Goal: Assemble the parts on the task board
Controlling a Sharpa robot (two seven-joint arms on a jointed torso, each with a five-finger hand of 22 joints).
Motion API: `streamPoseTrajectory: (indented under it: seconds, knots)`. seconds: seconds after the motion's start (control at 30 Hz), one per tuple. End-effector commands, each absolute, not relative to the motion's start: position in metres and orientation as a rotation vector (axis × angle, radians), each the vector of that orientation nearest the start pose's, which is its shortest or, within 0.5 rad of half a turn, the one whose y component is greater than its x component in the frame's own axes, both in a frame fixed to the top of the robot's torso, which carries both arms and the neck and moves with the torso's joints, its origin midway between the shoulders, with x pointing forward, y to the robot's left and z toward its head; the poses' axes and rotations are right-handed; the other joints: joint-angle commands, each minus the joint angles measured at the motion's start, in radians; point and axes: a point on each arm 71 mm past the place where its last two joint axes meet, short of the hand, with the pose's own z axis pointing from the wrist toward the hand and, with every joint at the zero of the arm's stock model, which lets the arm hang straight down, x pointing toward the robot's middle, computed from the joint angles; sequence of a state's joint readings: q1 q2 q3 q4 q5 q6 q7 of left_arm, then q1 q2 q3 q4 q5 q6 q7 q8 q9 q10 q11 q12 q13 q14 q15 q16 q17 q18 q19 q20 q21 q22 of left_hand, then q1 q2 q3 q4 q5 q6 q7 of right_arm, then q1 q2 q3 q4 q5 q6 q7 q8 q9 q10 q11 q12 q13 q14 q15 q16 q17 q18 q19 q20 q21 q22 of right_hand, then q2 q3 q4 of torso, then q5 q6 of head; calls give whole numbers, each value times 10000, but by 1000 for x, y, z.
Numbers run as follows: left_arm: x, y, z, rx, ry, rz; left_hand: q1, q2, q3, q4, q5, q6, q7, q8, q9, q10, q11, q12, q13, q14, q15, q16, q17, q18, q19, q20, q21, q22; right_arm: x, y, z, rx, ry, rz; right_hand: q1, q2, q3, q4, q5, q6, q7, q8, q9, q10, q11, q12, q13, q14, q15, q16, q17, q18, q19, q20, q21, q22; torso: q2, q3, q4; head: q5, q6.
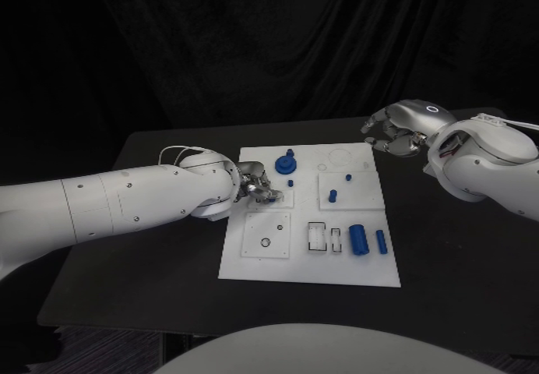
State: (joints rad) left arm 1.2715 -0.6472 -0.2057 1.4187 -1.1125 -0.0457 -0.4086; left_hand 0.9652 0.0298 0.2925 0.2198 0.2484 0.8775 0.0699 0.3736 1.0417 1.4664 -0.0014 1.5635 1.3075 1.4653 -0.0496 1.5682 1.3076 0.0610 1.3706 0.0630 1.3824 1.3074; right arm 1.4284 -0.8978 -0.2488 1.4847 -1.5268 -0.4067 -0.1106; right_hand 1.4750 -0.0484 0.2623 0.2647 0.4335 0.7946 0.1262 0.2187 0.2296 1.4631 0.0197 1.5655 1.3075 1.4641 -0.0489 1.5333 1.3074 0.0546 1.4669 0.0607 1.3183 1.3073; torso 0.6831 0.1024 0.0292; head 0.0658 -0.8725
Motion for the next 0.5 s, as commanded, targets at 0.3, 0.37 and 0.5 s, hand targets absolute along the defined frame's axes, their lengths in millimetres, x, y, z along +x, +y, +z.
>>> streamPoseTrajectory:
  seconds: [0.3, 0.37, 0.5]
  knots:
    - [482, 151, -252, -471, 22506, -4698, -393, -58, -815, 669, -546, 7, 91, -296, 76, 862, 142, -78, 2522, 1055, 112, 26, 2632, 113, -49, 103, -81, 312, 504, -245, -145, -2675, 15519, 4270, 132, 15, 120, -68, 72, -4, -1, 34, -35, 914, 62, -50, 2469, 951, 80, -50, 2366, 50, -16, 63, -79, 1839, 3, -5, 6, 48, -2]
    - [482, 151, -252, -472, 22498, -4710, -493, -24, -983, 703, -626, 29, 95, -329, 99, 856, 147, -82, 2519, 1055, 116, 26, 2632, 113, -45, 109, -88, 324, 504, -245, -146, -2675, 15526, 4266, 132, 15, 120, -68, 72, -4, -1, 34, -35, 914, 62, -50, 2469, 951, 80, -50, 2366, 50, -16, 63, -79, 1839, 5, -7, 3, 57, -2]
    - [482, 151, -252, -466, 22480, -4749, -729, 67, -1303, 716, -711, 77, 97, -381, 144, 861, 151, -79, 2522, 1055, 121, 26, 2632, 113, -36, 116, -100, 347, 504, -245, -146, -2674, 15536, 4260, 132, 15, 120, -68, 72, -4, -1, 34, -35, 914, 62, -50, 2469, 951, 80, -50, 2366, 50, -16, 63, -79, 1839, 7, -4, 7, 59, -2]
